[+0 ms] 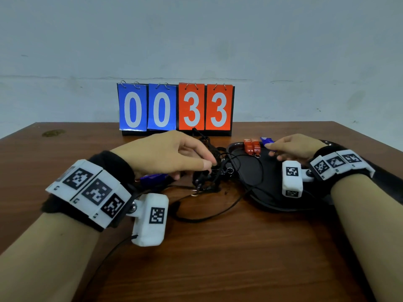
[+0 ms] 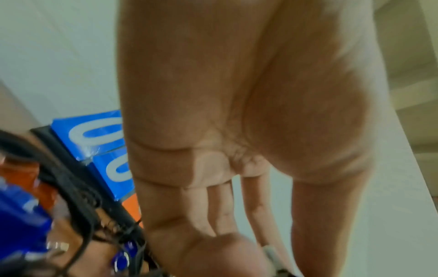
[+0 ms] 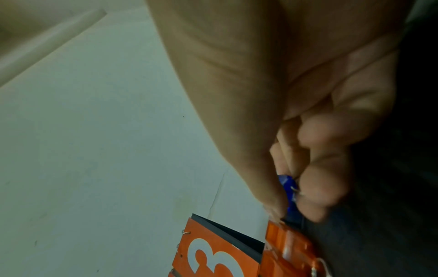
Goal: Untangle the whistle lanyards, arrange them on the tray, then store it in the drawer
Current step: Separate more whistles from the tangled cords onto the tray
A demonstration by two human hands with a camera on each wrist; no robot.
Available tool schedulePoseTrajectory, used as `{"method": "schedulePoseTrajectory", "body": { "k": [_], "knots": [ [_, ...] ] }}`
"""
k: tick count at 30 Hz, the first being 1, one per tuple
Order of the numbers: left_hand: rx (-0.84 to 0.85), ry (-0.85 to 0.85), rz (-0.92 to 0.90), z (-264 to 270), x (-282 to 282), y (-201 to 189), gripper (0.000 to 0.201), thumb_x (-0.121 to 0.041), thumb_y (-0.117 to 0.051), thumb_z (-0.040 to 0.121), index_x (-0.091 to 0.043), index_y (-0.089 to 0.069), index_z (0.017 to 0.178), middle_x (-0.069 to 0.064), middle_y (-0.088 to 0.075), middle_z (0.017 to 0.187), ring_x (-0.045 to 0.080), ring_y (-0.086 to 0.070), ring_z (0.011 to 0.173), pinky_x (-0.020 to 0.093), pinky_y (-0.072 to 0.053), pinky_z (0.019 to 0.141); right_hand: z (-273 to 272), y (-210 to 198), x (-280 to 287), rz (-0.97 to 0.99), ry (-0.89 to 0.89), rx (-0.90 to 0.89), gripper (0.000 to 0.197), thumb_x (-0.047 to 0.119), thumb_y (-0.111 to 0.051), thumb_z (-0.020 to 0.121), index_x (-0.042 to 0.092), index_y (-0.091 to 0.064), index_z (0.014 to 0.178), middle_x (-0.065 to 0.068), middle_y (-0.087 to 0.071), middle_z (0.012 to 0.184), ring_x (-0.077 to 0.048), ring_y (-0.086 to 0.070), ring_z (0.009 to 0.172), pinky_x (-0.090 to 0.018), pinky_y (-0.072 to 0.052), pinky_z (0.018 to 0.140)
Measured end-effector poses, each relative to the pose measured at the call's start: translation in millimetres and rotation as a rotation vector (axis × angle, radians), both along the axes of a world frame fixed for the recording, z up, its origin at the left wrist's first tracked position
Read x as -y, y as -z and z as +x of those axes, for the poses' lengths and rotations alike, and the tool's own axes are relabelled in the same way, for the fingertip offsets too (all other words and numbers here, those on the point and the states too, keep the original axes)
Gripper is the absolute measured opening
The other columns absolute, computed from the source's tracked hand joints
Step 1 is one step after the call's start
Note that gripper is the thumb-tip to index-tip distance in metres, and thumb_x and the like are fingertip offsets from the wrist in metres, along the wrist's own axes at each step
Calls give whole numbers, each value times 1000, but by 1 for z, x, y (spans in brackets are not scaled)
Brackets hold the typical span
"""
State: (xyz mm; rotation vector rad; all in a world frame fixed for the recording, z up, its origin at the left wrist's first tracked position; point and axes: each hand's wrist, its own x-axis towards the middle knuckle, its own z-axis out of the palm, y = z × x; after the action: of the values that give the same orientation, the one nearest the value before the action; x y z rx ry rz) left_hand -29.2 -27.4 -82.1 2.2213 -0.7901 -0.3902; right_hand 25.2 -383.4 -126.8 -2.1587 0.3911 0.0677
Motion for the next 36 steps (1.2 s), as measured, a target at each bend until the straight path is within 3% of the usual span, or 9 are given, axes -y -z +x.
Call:
{"method": "schedulePoseTrajectory", "body": {
  "k": [3, 5, 8, 14, 18, 24, 28, 33, 36],
  "knots": [
    [-111, -15, -194, -1, 7, 6, 21, -35, -75, 88, -25, -78, 106, 4, -77, 101, 17, -71, 82, 23, -53, 61, 1, -1, -2, -103, -4, -16, 36, 44, -74, 87, 8, -76, 88, 0, -66, 58, -13, -48, 44, -21, -37, 44],
    [-200, -11, -265, -1, 11, 11, 28, -37, -78, 81, -21, -80, 104, 13, -76, 100, 25, -67, 82, 24, -54, 60, 1, 0, -3, -123, 0, -13, 35, 43, -74, 86, 9, -77, 87, 0, -64, 57, -12, -47, 42, -19, -37, 40],
    [-299, -11, -333, 2, 14, 15, 23, -26, -75, 85, -15, -79, 104, 9, -76, 93, 18, -69, 78, 20, -56, 58, 2, 1, -2, -110, 5, -14, 35, 44, -75, 86, 9, -77, 88, 0, -63, 58, -12, -46, 43, -19, -36, 39],
    [-324, -4, -346, 3, 16, 18, 26, -26, -75, 84, -13, -79, 105, 11, -74, 100, 15, -70, 77, 20, -57, 60, 8, 4, 1, 85, 8, -4, 30, 32, -69, 93, 7, -72, 109, 1, -78, 97, -6, -58, 56, -15, -42, 39],
    [-326, -5, -344, 2, 16, 17, 31, -31, -76, 79, -14, -79, 105, 20, -72, 106, 15, -69, 77, 20, -57, 60, 10, 3, 2, 114, 9, -7, 33, 34, -62, 98, 8, -64, 118, 1, -79, 102, -9, -64, 66, -20, -41, 44],
    [-325, 7, -325, 2, 17, 17, 27, -31, -76, 81, -17, -80, 104, 11, -73, 98, 15, -70, 77, 21, -57, 62, 8, 2, -2, 10, 27, -47, 29, 38, -65, 96, 11, -72, 101, 4, -79, 93, -10, -55, 62, -19, -42, 47],
    [-321, 7, -316, 2, 16, 16, 28, -31, -76, 82, -16, -79, 105, 11, -73, 98, 16, -69, 78, 21, -57, 62, 10, 3, -2, -48, 41, -63, 34, 37, -66, 95, 5, -75, 98, -8, -67, 92, -11, -45, 52, -14, -38, 37],
    [-326, -2, -349, 1, 17, 16, 29, -28, -75, 82, -13, -78, 106, 12, -72, 95, 15, -69, 77, 21, -58, 62, 9, 0, -5, -137, 65, -57, 37, 43, -63, 95, 10, -66, 79, 3, -58, 51, -7, -42, 34, -14, -33, 35],
    [-326, -18, -388, 1, 18, 16, 28, -24, -73, 85, -10, -76, 109, 4, -74, 87, 13, -70, 76, 20, -58, 62, 9, 0, -4, -131, 95, -43, 40, 47, -63, 94, 12, -59, 75, 1, -49, 52, -10, -36, 36, -15, -30, 35]
  ]
}}
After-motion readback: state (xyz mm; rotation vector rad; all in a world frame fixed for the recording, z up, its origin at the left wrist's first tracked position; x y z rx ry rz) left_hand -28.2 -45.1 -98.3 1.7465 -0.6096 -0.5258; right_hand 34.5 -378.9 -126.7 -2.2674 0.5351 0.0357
